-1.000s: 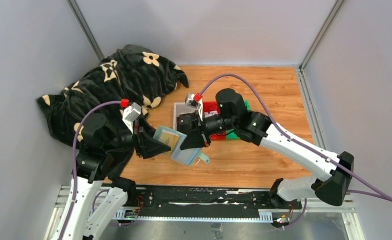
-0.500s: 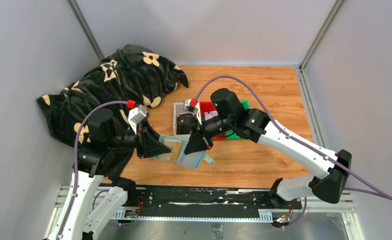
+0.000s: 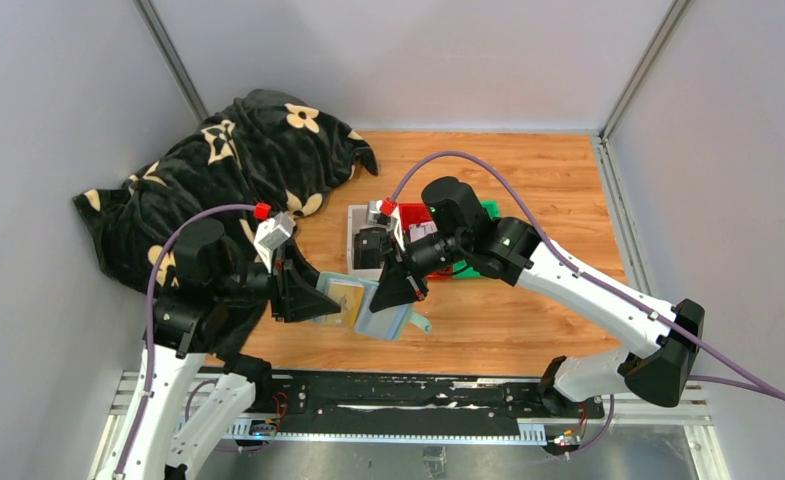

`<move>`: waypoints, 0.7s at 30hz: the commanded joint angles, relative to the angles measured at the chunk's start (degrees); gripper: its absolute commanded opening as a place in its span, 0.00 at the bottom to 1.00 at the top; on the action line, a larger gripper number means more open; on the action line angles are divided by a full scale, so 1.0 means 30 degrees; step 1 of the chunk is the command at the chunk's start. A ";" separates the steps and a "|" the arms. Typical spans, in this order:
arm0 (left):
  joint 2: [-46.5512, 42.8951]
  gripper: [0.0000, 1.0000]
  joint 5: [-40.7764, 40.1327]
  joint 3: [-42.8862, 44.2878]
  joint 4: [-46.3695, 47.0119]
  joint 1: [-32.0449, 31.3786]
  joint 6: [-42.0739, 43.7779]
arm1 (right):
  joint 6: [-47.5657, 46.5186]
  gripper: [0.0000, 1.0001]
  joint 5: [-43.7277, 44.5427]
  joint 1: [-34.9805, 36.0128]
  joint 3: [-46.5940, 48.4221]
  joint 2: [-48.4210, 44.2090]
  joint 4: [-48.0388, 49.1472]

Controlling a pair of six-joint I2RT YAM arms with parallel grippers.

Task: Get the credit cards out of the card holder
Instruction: Remove the credit card from the card holder.

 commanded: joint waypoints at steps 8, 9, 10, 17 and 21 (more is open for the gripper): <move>-0.0677 0.31 0.0650 -0.0425 -0.0327 -0.0036 0.0455 | -0.0098 0.00 -0.0877 -0.0010 0.0623 -0.0507 0.0768; -0.0691 0.30 0.0664 -0.0471 -0.0325 -0.0036 0.0429 | -0.0107 0.00 -0.0930 0.0003 0.0634 -0.0507 0.0778; -0.0701 0.29 0.0666 -0.0521 -0.0314 -0.0014 0.0414 | -0.0148 0.00 -0.0985 0.0004 0.0654 -0.0492 0.0801; -0.0684 0.07 0.0096 -0.0491 -0.0309 -0.0036 0.0419 | -0.0033 0.00 -0.1409 0.0189 0.0899 -0.0291 0.1167; -0.0444 0.00 -0.0682 -0.0288 -0.0305 -0.0029 0.0126 | 0.0752 0.08 -0.1225 0.0297 0.0444 -0.0287 0.2390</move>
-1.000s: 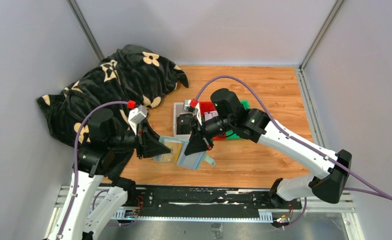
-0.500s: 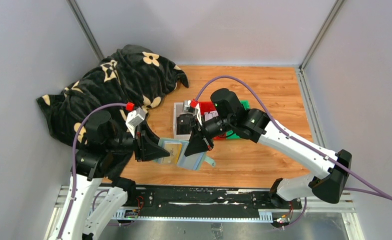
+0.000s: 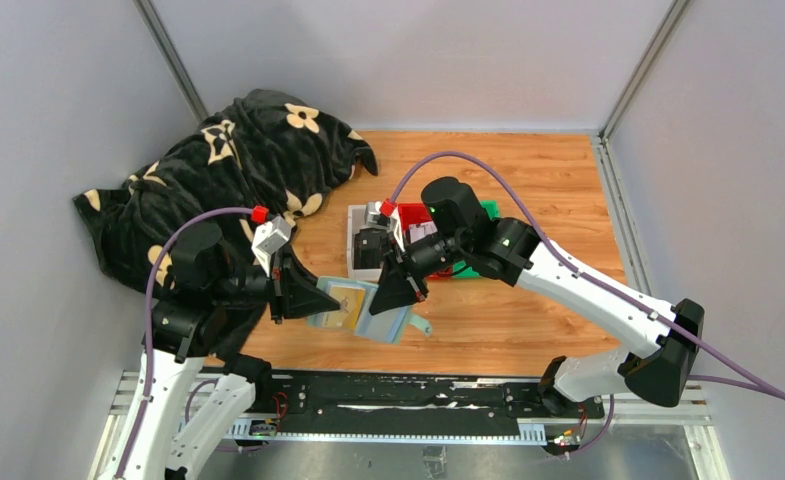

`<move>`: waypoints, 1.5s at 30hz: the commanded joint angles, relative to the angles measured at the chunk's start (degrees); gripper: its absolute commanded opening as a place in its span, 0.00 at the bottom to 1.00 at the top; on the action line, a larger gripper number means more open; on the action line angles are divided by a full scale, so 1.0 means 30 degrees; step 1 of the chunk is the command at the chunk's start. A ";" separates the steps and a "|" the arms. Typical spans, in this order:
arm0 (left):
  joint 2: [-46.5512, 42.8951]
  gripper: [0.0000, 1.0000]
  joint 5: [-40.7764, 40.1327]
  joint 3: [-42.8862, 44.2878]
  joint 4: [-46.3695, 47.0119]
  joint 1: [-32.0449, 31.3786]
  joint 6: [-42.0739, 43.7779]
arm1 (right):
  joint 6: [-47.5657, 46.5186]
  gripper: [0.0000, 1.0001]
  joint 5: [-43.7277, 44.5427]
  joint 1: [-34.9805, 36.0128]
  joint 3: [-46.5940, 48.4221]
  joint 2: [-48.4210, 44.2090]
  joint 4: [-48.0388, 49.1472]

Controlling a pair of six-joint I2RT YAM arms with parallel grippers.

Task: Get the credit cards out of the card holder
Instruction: Remove the credit card from the card holder.

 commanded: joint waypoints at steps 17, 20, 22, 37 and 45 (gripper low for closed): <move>-0.0797 0.00 -0.4230 -0.0175 0.2288 -0.0036 -0.3547 | 0.4845 0.56 0.7006 -0.2082 -0.2251 -0.4699 0.5125; -0.1084 0.00 -0.4552 -0.0666 0.3366 -0.0036 -0.4380 | 0.6032 0.55 0.5818 -0.2083 -0.3128 -0.4870 0.6387; -0.1211 0.00 -0.4699 -0.0960 0.3905 -0.0036 -0.4825 | 0.6954 0.54 0.4963 -0.2057 -0.3707 -0.4937 0.7540; -0.1272 0.00 -0.5143 -0.1056 0.4614 -0.0033 -0.6022 | 0.9652 0.45 0.2992 -0.1234 -0.5655 -0.3219 1.2145; -0.1086 0.00 -0.5069 -0.1295 0.5694 -0.0036 -0.7124 | 0.9597 0.46 0.3604 -0.0945 -0.6198 -0.2615 1.2132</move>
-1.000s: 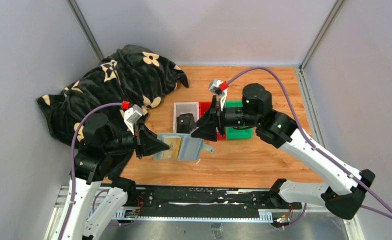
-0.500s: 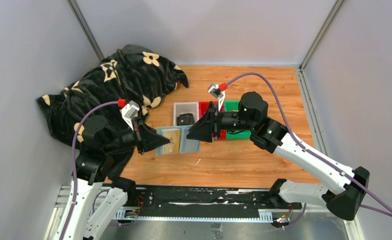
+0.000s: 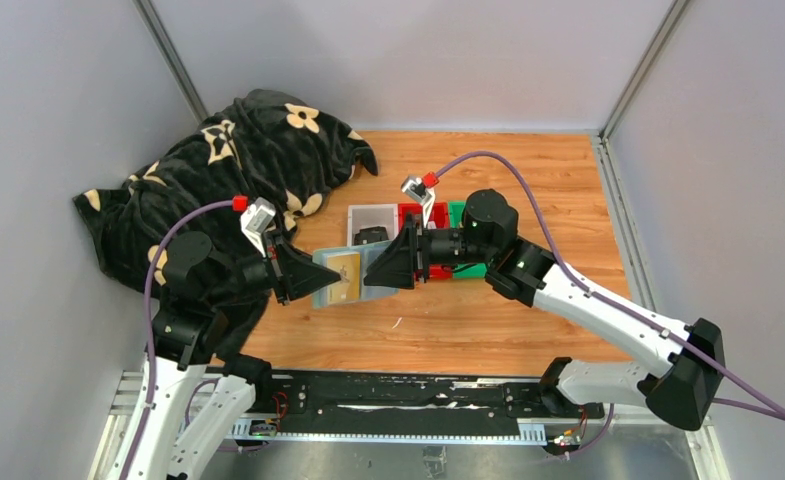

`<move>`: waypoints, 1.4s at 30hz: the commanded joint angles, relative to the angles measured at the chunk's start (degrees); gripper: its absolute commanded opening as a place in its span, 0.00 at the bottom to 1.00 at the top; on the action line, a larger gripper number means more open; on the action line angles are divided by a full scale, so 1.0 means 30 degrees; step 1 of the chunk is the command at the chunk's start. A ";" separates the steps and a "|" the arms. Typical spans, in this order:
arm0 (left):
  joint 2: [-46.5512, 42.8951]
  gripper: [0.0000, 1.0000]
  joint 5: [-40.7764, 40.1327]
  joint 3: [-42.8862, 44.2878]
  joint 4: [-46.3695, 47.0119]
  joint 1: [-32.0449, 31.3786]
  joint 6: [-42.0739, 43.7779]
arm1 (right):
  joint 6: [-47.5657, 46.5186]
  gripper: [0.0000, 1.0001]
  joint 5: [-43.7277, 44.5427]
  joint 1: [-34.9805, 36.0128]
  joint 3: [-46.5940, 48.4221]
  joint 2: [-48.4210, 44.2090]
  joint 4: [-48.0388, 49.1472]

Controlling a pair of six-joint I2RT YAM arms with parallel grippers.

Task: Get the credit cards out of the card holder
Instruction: Remove the credit card from the card holder.

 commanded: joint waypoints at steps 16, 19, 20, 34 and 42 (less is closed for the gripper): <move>0.0068 0.00 0.1964 -0.0992 0.5534 -0.0036 -0.4866 | 0.0682 0.40 -0.0168 0.0555 -0.0719 0.1035 0.2096; 0.0012 0.00 0.2058 -0.1030 0.5699 -0.0036 -0.5110 | 0.1078 0.38 -0.0225 0.0562 -0.0999 0.1081 0.2829; 0.0009 0.00 0.2073 -0.1052 0.5778 -0.0036 -0.5272 | 0.1136 0.38 -0.0191 0.0566 -0.1058 0.1110 0.2982; -0.0255 0.00 0.1304 -0.1191 0.6120 -0.0036 -0.6163 | 0.0449 0.07 0.3812 0.1946 0.0275 0.1338 0.0756; -0.0233 0.07 0.1468 -0.1192 0.6129 -0.0036 -0.6053 | 0.1486 0.00 0.2946 0.1940 -0.1758 -0.0111 0.3594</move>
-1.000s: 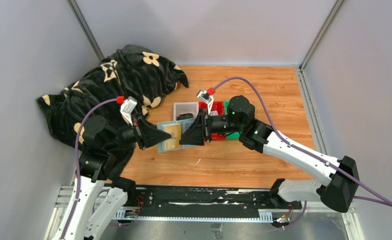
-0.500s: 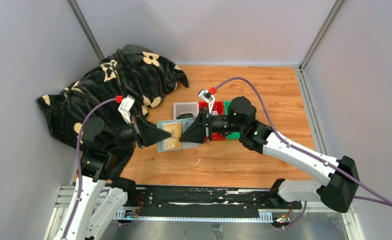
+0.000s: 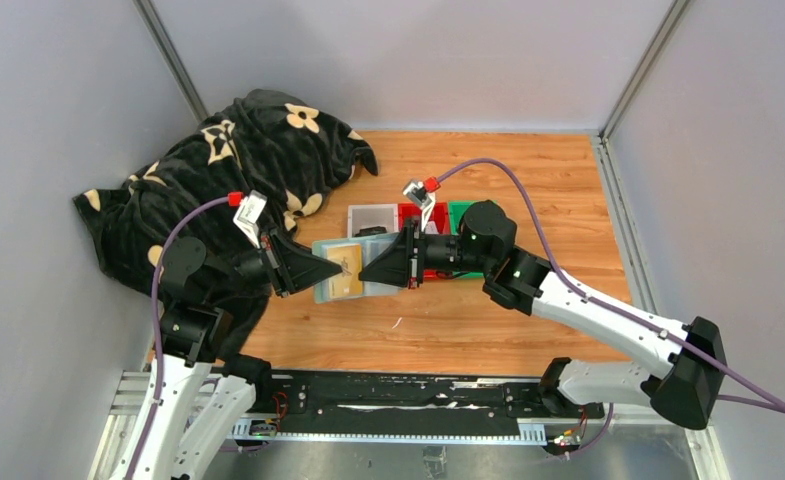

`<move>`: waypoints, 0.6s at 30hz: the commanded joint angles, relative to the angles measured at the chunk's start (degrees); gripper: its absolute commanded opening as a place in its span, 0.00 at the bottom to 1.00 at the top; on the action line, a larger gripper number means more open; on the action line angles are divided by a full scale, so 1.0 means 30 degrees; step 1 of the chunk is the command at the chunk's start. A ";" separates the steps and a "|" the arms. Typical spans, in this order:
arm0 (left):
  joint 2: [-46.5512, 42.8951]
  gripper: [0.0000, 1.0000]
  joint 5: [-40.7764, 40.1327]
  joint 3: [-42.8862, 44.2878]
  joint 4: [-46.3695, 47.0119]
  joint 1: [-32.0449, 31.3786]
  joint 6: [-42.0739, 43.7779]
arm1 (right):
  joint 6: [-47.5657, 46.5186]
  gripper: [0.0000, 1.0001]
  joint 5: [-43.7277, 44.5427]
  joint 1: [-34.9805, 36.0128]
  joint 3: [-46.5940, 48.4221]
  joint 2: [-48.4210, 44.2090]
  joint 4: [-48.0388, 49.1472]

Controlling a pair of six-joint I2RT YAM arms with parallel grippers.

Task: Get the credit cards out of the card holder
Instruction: Remove the credit card from the card holder.

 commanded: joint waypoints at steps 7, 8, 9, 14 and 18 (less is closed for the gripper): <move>0.0029 0.10 0.1260 0.0444 0.1469 -0.0430 -0.0739 | 0.0628 0.00 0.0550 0.0646 -0.2875 -0.1634 0.2959; 0.0055 0.12 0.1277 0.0483 0.1484 -0.0430 -0.0764 | 0.0616 0.00 0.0612 0.0616 -0.3011 -0.1750 0.2945; 0.0081 0.13 0.1291 0.0536 0.1507 -0.0426 -0.0793 | 0.0619 0.00 0.0646 0.0598 -0.3087 -0.1853 0.2917; 0.0088 0.15 0.1263 0.0637 0.1557 -0.0430 -0.0885 | 0.0381 0.00 0.0792 0.0582 -0.3138 -0.1999 0.2404; 0.0061 0.13 0.1234 0.0647 0.1541 -0.0430 -0.0885 | 0.0579 0.01 0.0906 0.0582 -0.2938 -0.1896 0.2403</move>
